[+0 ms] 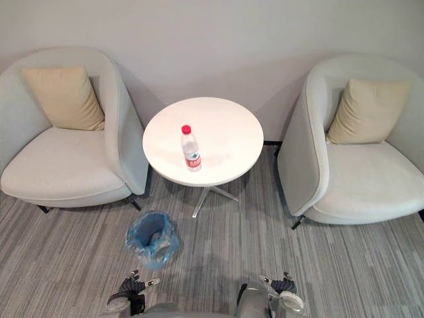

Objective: Gather rubbish on tea table into small bin, then transfer packed bag to large trash can.

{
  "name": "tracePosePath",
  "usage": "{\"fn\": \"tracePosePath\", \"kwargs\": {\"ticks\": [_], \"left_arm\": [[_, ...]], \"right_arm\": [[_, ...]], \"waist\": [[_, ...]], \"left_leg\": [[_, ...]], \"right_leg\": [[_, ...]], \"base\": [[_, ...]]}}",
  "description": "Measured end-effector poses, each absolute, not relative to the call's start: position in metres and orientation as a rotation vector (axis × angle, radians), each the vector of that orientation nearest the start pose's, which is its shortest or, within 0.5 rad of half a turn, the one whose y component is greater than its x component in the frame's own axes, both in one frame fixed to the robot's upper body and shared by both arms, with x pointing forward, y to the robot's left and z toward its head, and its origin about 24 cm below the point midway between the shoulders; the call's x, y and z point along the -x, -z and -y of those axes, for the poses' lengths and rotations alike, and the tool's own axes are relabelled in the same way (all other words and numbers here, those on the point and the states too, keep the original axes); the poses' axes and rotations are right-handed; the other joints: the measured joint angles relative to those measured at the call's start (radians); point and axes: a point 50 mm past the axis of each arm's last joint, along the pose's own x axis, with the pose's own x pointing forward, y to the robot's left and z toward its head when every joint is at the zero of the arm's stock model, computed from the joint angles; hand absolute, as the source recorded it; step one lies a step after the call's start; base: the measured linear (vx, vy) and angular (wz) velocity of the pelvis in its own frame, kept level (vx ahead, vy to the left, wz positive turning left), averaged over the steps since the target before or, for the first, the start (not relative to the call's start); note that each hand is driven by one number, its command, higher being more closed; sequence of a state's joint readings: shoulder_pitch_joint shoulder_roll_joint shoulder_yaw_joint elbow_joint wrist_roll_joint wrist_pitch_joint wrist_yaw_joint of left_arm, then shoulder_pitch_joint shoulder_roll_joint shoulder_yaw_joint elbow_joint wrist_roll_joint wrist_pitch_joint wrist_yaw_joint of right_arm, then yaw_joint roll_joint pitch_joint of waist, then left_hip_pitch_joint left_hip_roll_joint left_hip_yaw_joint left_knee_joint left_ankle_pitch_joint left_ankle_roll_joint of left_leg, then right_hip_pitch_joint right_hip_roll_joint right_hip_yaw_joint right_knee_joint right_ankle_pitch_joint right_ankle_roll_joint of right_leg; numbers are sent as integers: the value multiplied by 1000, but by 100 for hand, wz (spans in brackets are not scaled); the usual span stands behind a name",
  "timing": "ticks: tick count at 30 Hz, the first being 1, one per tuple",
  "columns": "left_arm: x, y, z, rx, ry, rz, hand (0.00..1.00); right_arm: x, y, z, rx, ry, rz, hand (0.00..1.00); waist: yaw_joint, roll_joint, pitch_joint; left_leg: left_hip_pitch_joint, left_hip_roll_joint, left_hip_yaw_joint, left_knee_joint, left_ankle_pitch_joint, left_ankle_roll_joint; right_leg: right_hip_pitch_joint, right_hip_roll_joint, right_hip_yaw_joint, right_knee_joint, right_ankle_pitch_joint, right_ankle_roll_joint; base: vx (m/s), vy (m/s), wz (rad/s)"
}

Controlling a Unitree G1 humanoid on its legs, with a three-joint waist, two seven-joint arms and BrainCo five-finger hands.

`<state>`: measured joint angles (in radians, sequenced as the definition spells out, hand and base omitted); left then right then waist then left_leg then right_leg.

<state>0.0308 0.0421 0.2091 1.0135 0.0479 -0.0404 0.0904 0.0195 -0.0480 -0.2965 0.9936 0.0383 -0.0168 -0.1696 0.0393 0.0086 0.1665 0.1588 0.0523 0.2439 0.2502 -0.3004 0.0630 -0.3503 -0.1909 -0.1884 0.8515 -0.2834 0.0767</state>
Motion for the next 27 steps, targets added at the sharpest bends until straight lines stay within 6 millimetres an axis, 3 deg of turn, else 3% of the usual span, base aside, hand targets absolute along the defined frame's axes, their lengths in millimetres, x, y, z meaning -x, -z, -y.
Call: {"fn": "tracePosePath", "kwargs": {"ticks": [2, 3, 4, 5, 7, 8, 10, 13, 15, 18, 20, 23, 27], "left_arm": [[-122, 152, -198, -24, -280, -999, 0], [-118, 152, -203, -35, -288, -1008, 0], [-117, 155, -193, -11, -270, -1026, 0], [-116, 156, -189, 1, -266, -1033, 0], [-114, 158, -182, 40, -282, -1043, 0], [-115, 158, -181, 44, -283, -1040, 0], [-118, 156, -184, 67, -312, -1022, 0], [-119, 156, -182, 75, -316, -1015, 0], [-120, 155, -183, 75, -318, -1006, 0], [-122, 154, -182, 76, -317, -1000, 0], [-123, 153, -186, 69, -321, -995, 0], [-119, 154, -188, 60, -324, -1006, 0], [-109, 156, -193, 50, -336, -1029, 0]], "right_arm": [[-122, 148, 216, -50, 477, -991, 0], [-116, 150, 217, -47, 482, -1007, 0], [-111, 151, 222, -35, 491, -1024, 0], [-112, 150, 225, -30, 496, -1021, 0], [-116, 149, 228, -25, 500, -1010, 0], [-114, 149, 228, -25, 501, -1014, 0], [-110, 151, 222, -36, 495, -1026, 0], [-111, 152, 217, -58, 495, -1018, 0], [-112, 151, 216, -64, 496, -1011, 0], [-114, 149, 219, -75, 512, -995, 0], [-111, 151, 214, -89, 509, -1008, 0], [-108, 152, 217, -97, 533, -1011, 0], [-103, 153, 220, -92, 543, -1023, 0]], "waist": [[-13, -12, -5], [-23, -43, -16], [-22, -5, -17], [-15, 8, -23], [-10, 24, -22], [-13, 26, -20], [-13, 22, -17], [2, 26, -18], [3, 27, -19], [4, 39, -20], [7, 15, -27], [6, 7, -28], [5, 10, -38]], "left_leg": [[23, 17, -36, -10, -1, -15], [30, 14, -83, -10, -13, -70], [39, 44, -121, -14, -21, -90], [35, 56, -137, -18, -9, -108], [17, 86, -180, 34, 29, -165], [-1, 97, -191, 79, 36, -175], [-98, 139, -196, 318, 115, -211], [-202, 203, -85, 499, 99, -173], [-237, 210, -17, 449, 80, -145], [-255, 191, 50, 223, 129, -138], [-212, 142, 47, 102, 133, -140], [-177, 100, 36, 39, 151, -119], [-107, 64, 34, -63, 187, -120]], "right_leg": [[-20, 39, 37, -220, 42, -9], [-1, 51, 67, -356, 211, -42], [16, 77, 40, -350, 194, -56], [16, 91, 39, -348, 182, -65], [36, 101, -2, -333, 127, -93], [57, 101, -21, -341, 118, -99], [164, 106, -77, -411, 106, -110], [268, 110, -116, -494, 106, -113], [305, 101, -139, -529, 112, -103], [321, 91, -153, -531, 109, -72], [315, 76, -157, -551, 120, -42], [342, 51, -163, -575, 131, -33], [390, 49, -151, -615, 143, -25]], "base": [[370, -258, 70], [507, -368, 76], [496, -344, 47], [360, -258, 12], [339, -263, 26], [306, -249, 66], [277, -231, 67], [162, -81, 35], [125, 20, 36], [128, 106, 29], [113, 101, 29], [59, 100, 21], [-10, 45, 4]]}}
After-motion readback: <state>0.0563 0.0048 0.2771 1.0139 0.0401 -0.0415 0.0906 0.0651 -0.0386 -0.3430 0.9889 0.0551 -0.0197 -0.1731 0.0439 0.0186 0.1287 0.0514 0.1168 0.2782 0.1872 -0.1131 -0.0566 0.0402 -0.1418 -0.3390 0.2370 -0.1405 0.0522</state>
